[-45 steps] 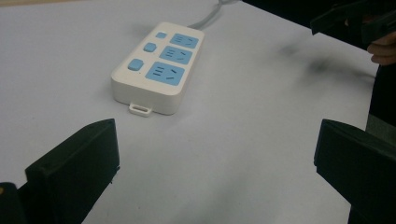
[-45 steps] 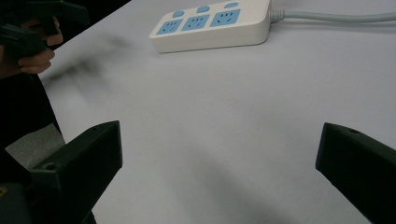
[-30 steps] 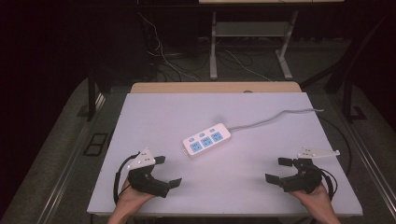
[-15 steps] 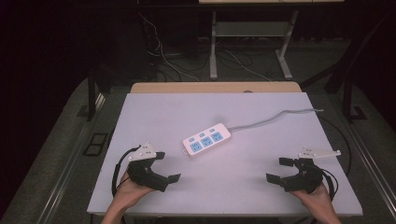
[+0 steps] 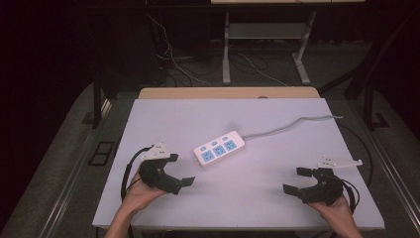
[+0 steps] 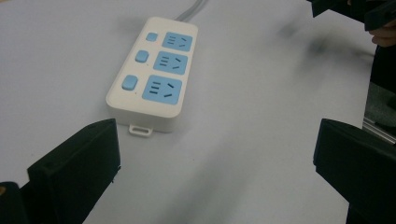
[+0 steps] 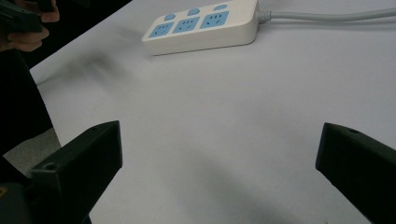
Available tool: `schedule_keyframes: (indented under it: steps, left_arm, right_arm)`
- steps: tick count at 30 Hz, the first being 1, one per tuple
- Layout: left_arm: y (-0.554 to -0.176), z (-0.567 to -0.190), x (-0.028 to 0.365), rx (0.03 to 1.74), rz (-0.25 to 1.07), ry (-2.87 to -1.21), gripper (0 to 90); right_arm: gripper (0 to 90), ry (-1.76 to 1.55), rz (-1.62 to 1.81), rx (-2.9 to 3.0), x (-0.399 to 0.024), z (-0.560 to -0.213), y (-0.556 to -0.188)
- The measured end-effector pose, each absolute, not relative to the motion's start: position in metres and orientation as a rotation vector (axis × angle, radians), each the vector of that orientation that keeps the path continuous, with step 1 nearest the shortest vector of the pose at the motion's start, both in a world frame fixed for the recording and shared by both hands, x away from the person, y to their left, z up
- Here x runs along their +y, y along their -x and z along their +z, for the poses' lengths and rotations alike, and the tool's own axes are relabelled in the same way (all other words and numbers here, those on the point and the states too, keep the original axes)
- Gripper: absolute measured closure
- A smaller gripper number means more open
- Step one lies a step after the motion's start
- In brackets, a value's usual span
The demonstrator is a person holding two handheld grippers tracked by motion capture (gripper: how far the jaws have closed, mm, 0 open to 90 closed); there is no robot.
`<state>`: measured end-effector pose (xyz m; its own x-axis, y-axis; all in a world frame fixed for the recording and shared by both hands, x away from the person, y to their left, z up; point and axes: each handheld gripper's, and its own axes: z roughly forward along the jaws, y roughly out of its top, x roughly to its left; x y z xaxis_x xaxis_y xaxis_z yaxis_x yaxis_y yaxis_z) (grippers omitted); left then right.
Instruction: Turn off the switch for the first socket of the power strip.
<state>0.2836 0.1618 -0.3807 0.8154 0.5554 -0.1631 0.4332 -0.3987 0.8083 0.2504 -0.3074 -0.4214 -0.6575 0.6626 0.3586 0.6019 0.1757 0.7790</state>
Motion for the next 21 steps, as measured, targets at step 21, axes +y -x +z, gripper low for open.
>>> schedule_keyframes:
  steps: [21]
  left_arm:
    - [-0.314, -0.355, 0.144, 0.675, 0.177, -2.101, 0.0]
  right_arm:
    - [0.4, -1.283, 1.514, 2.362, -0.309, -0.422, -0.25]
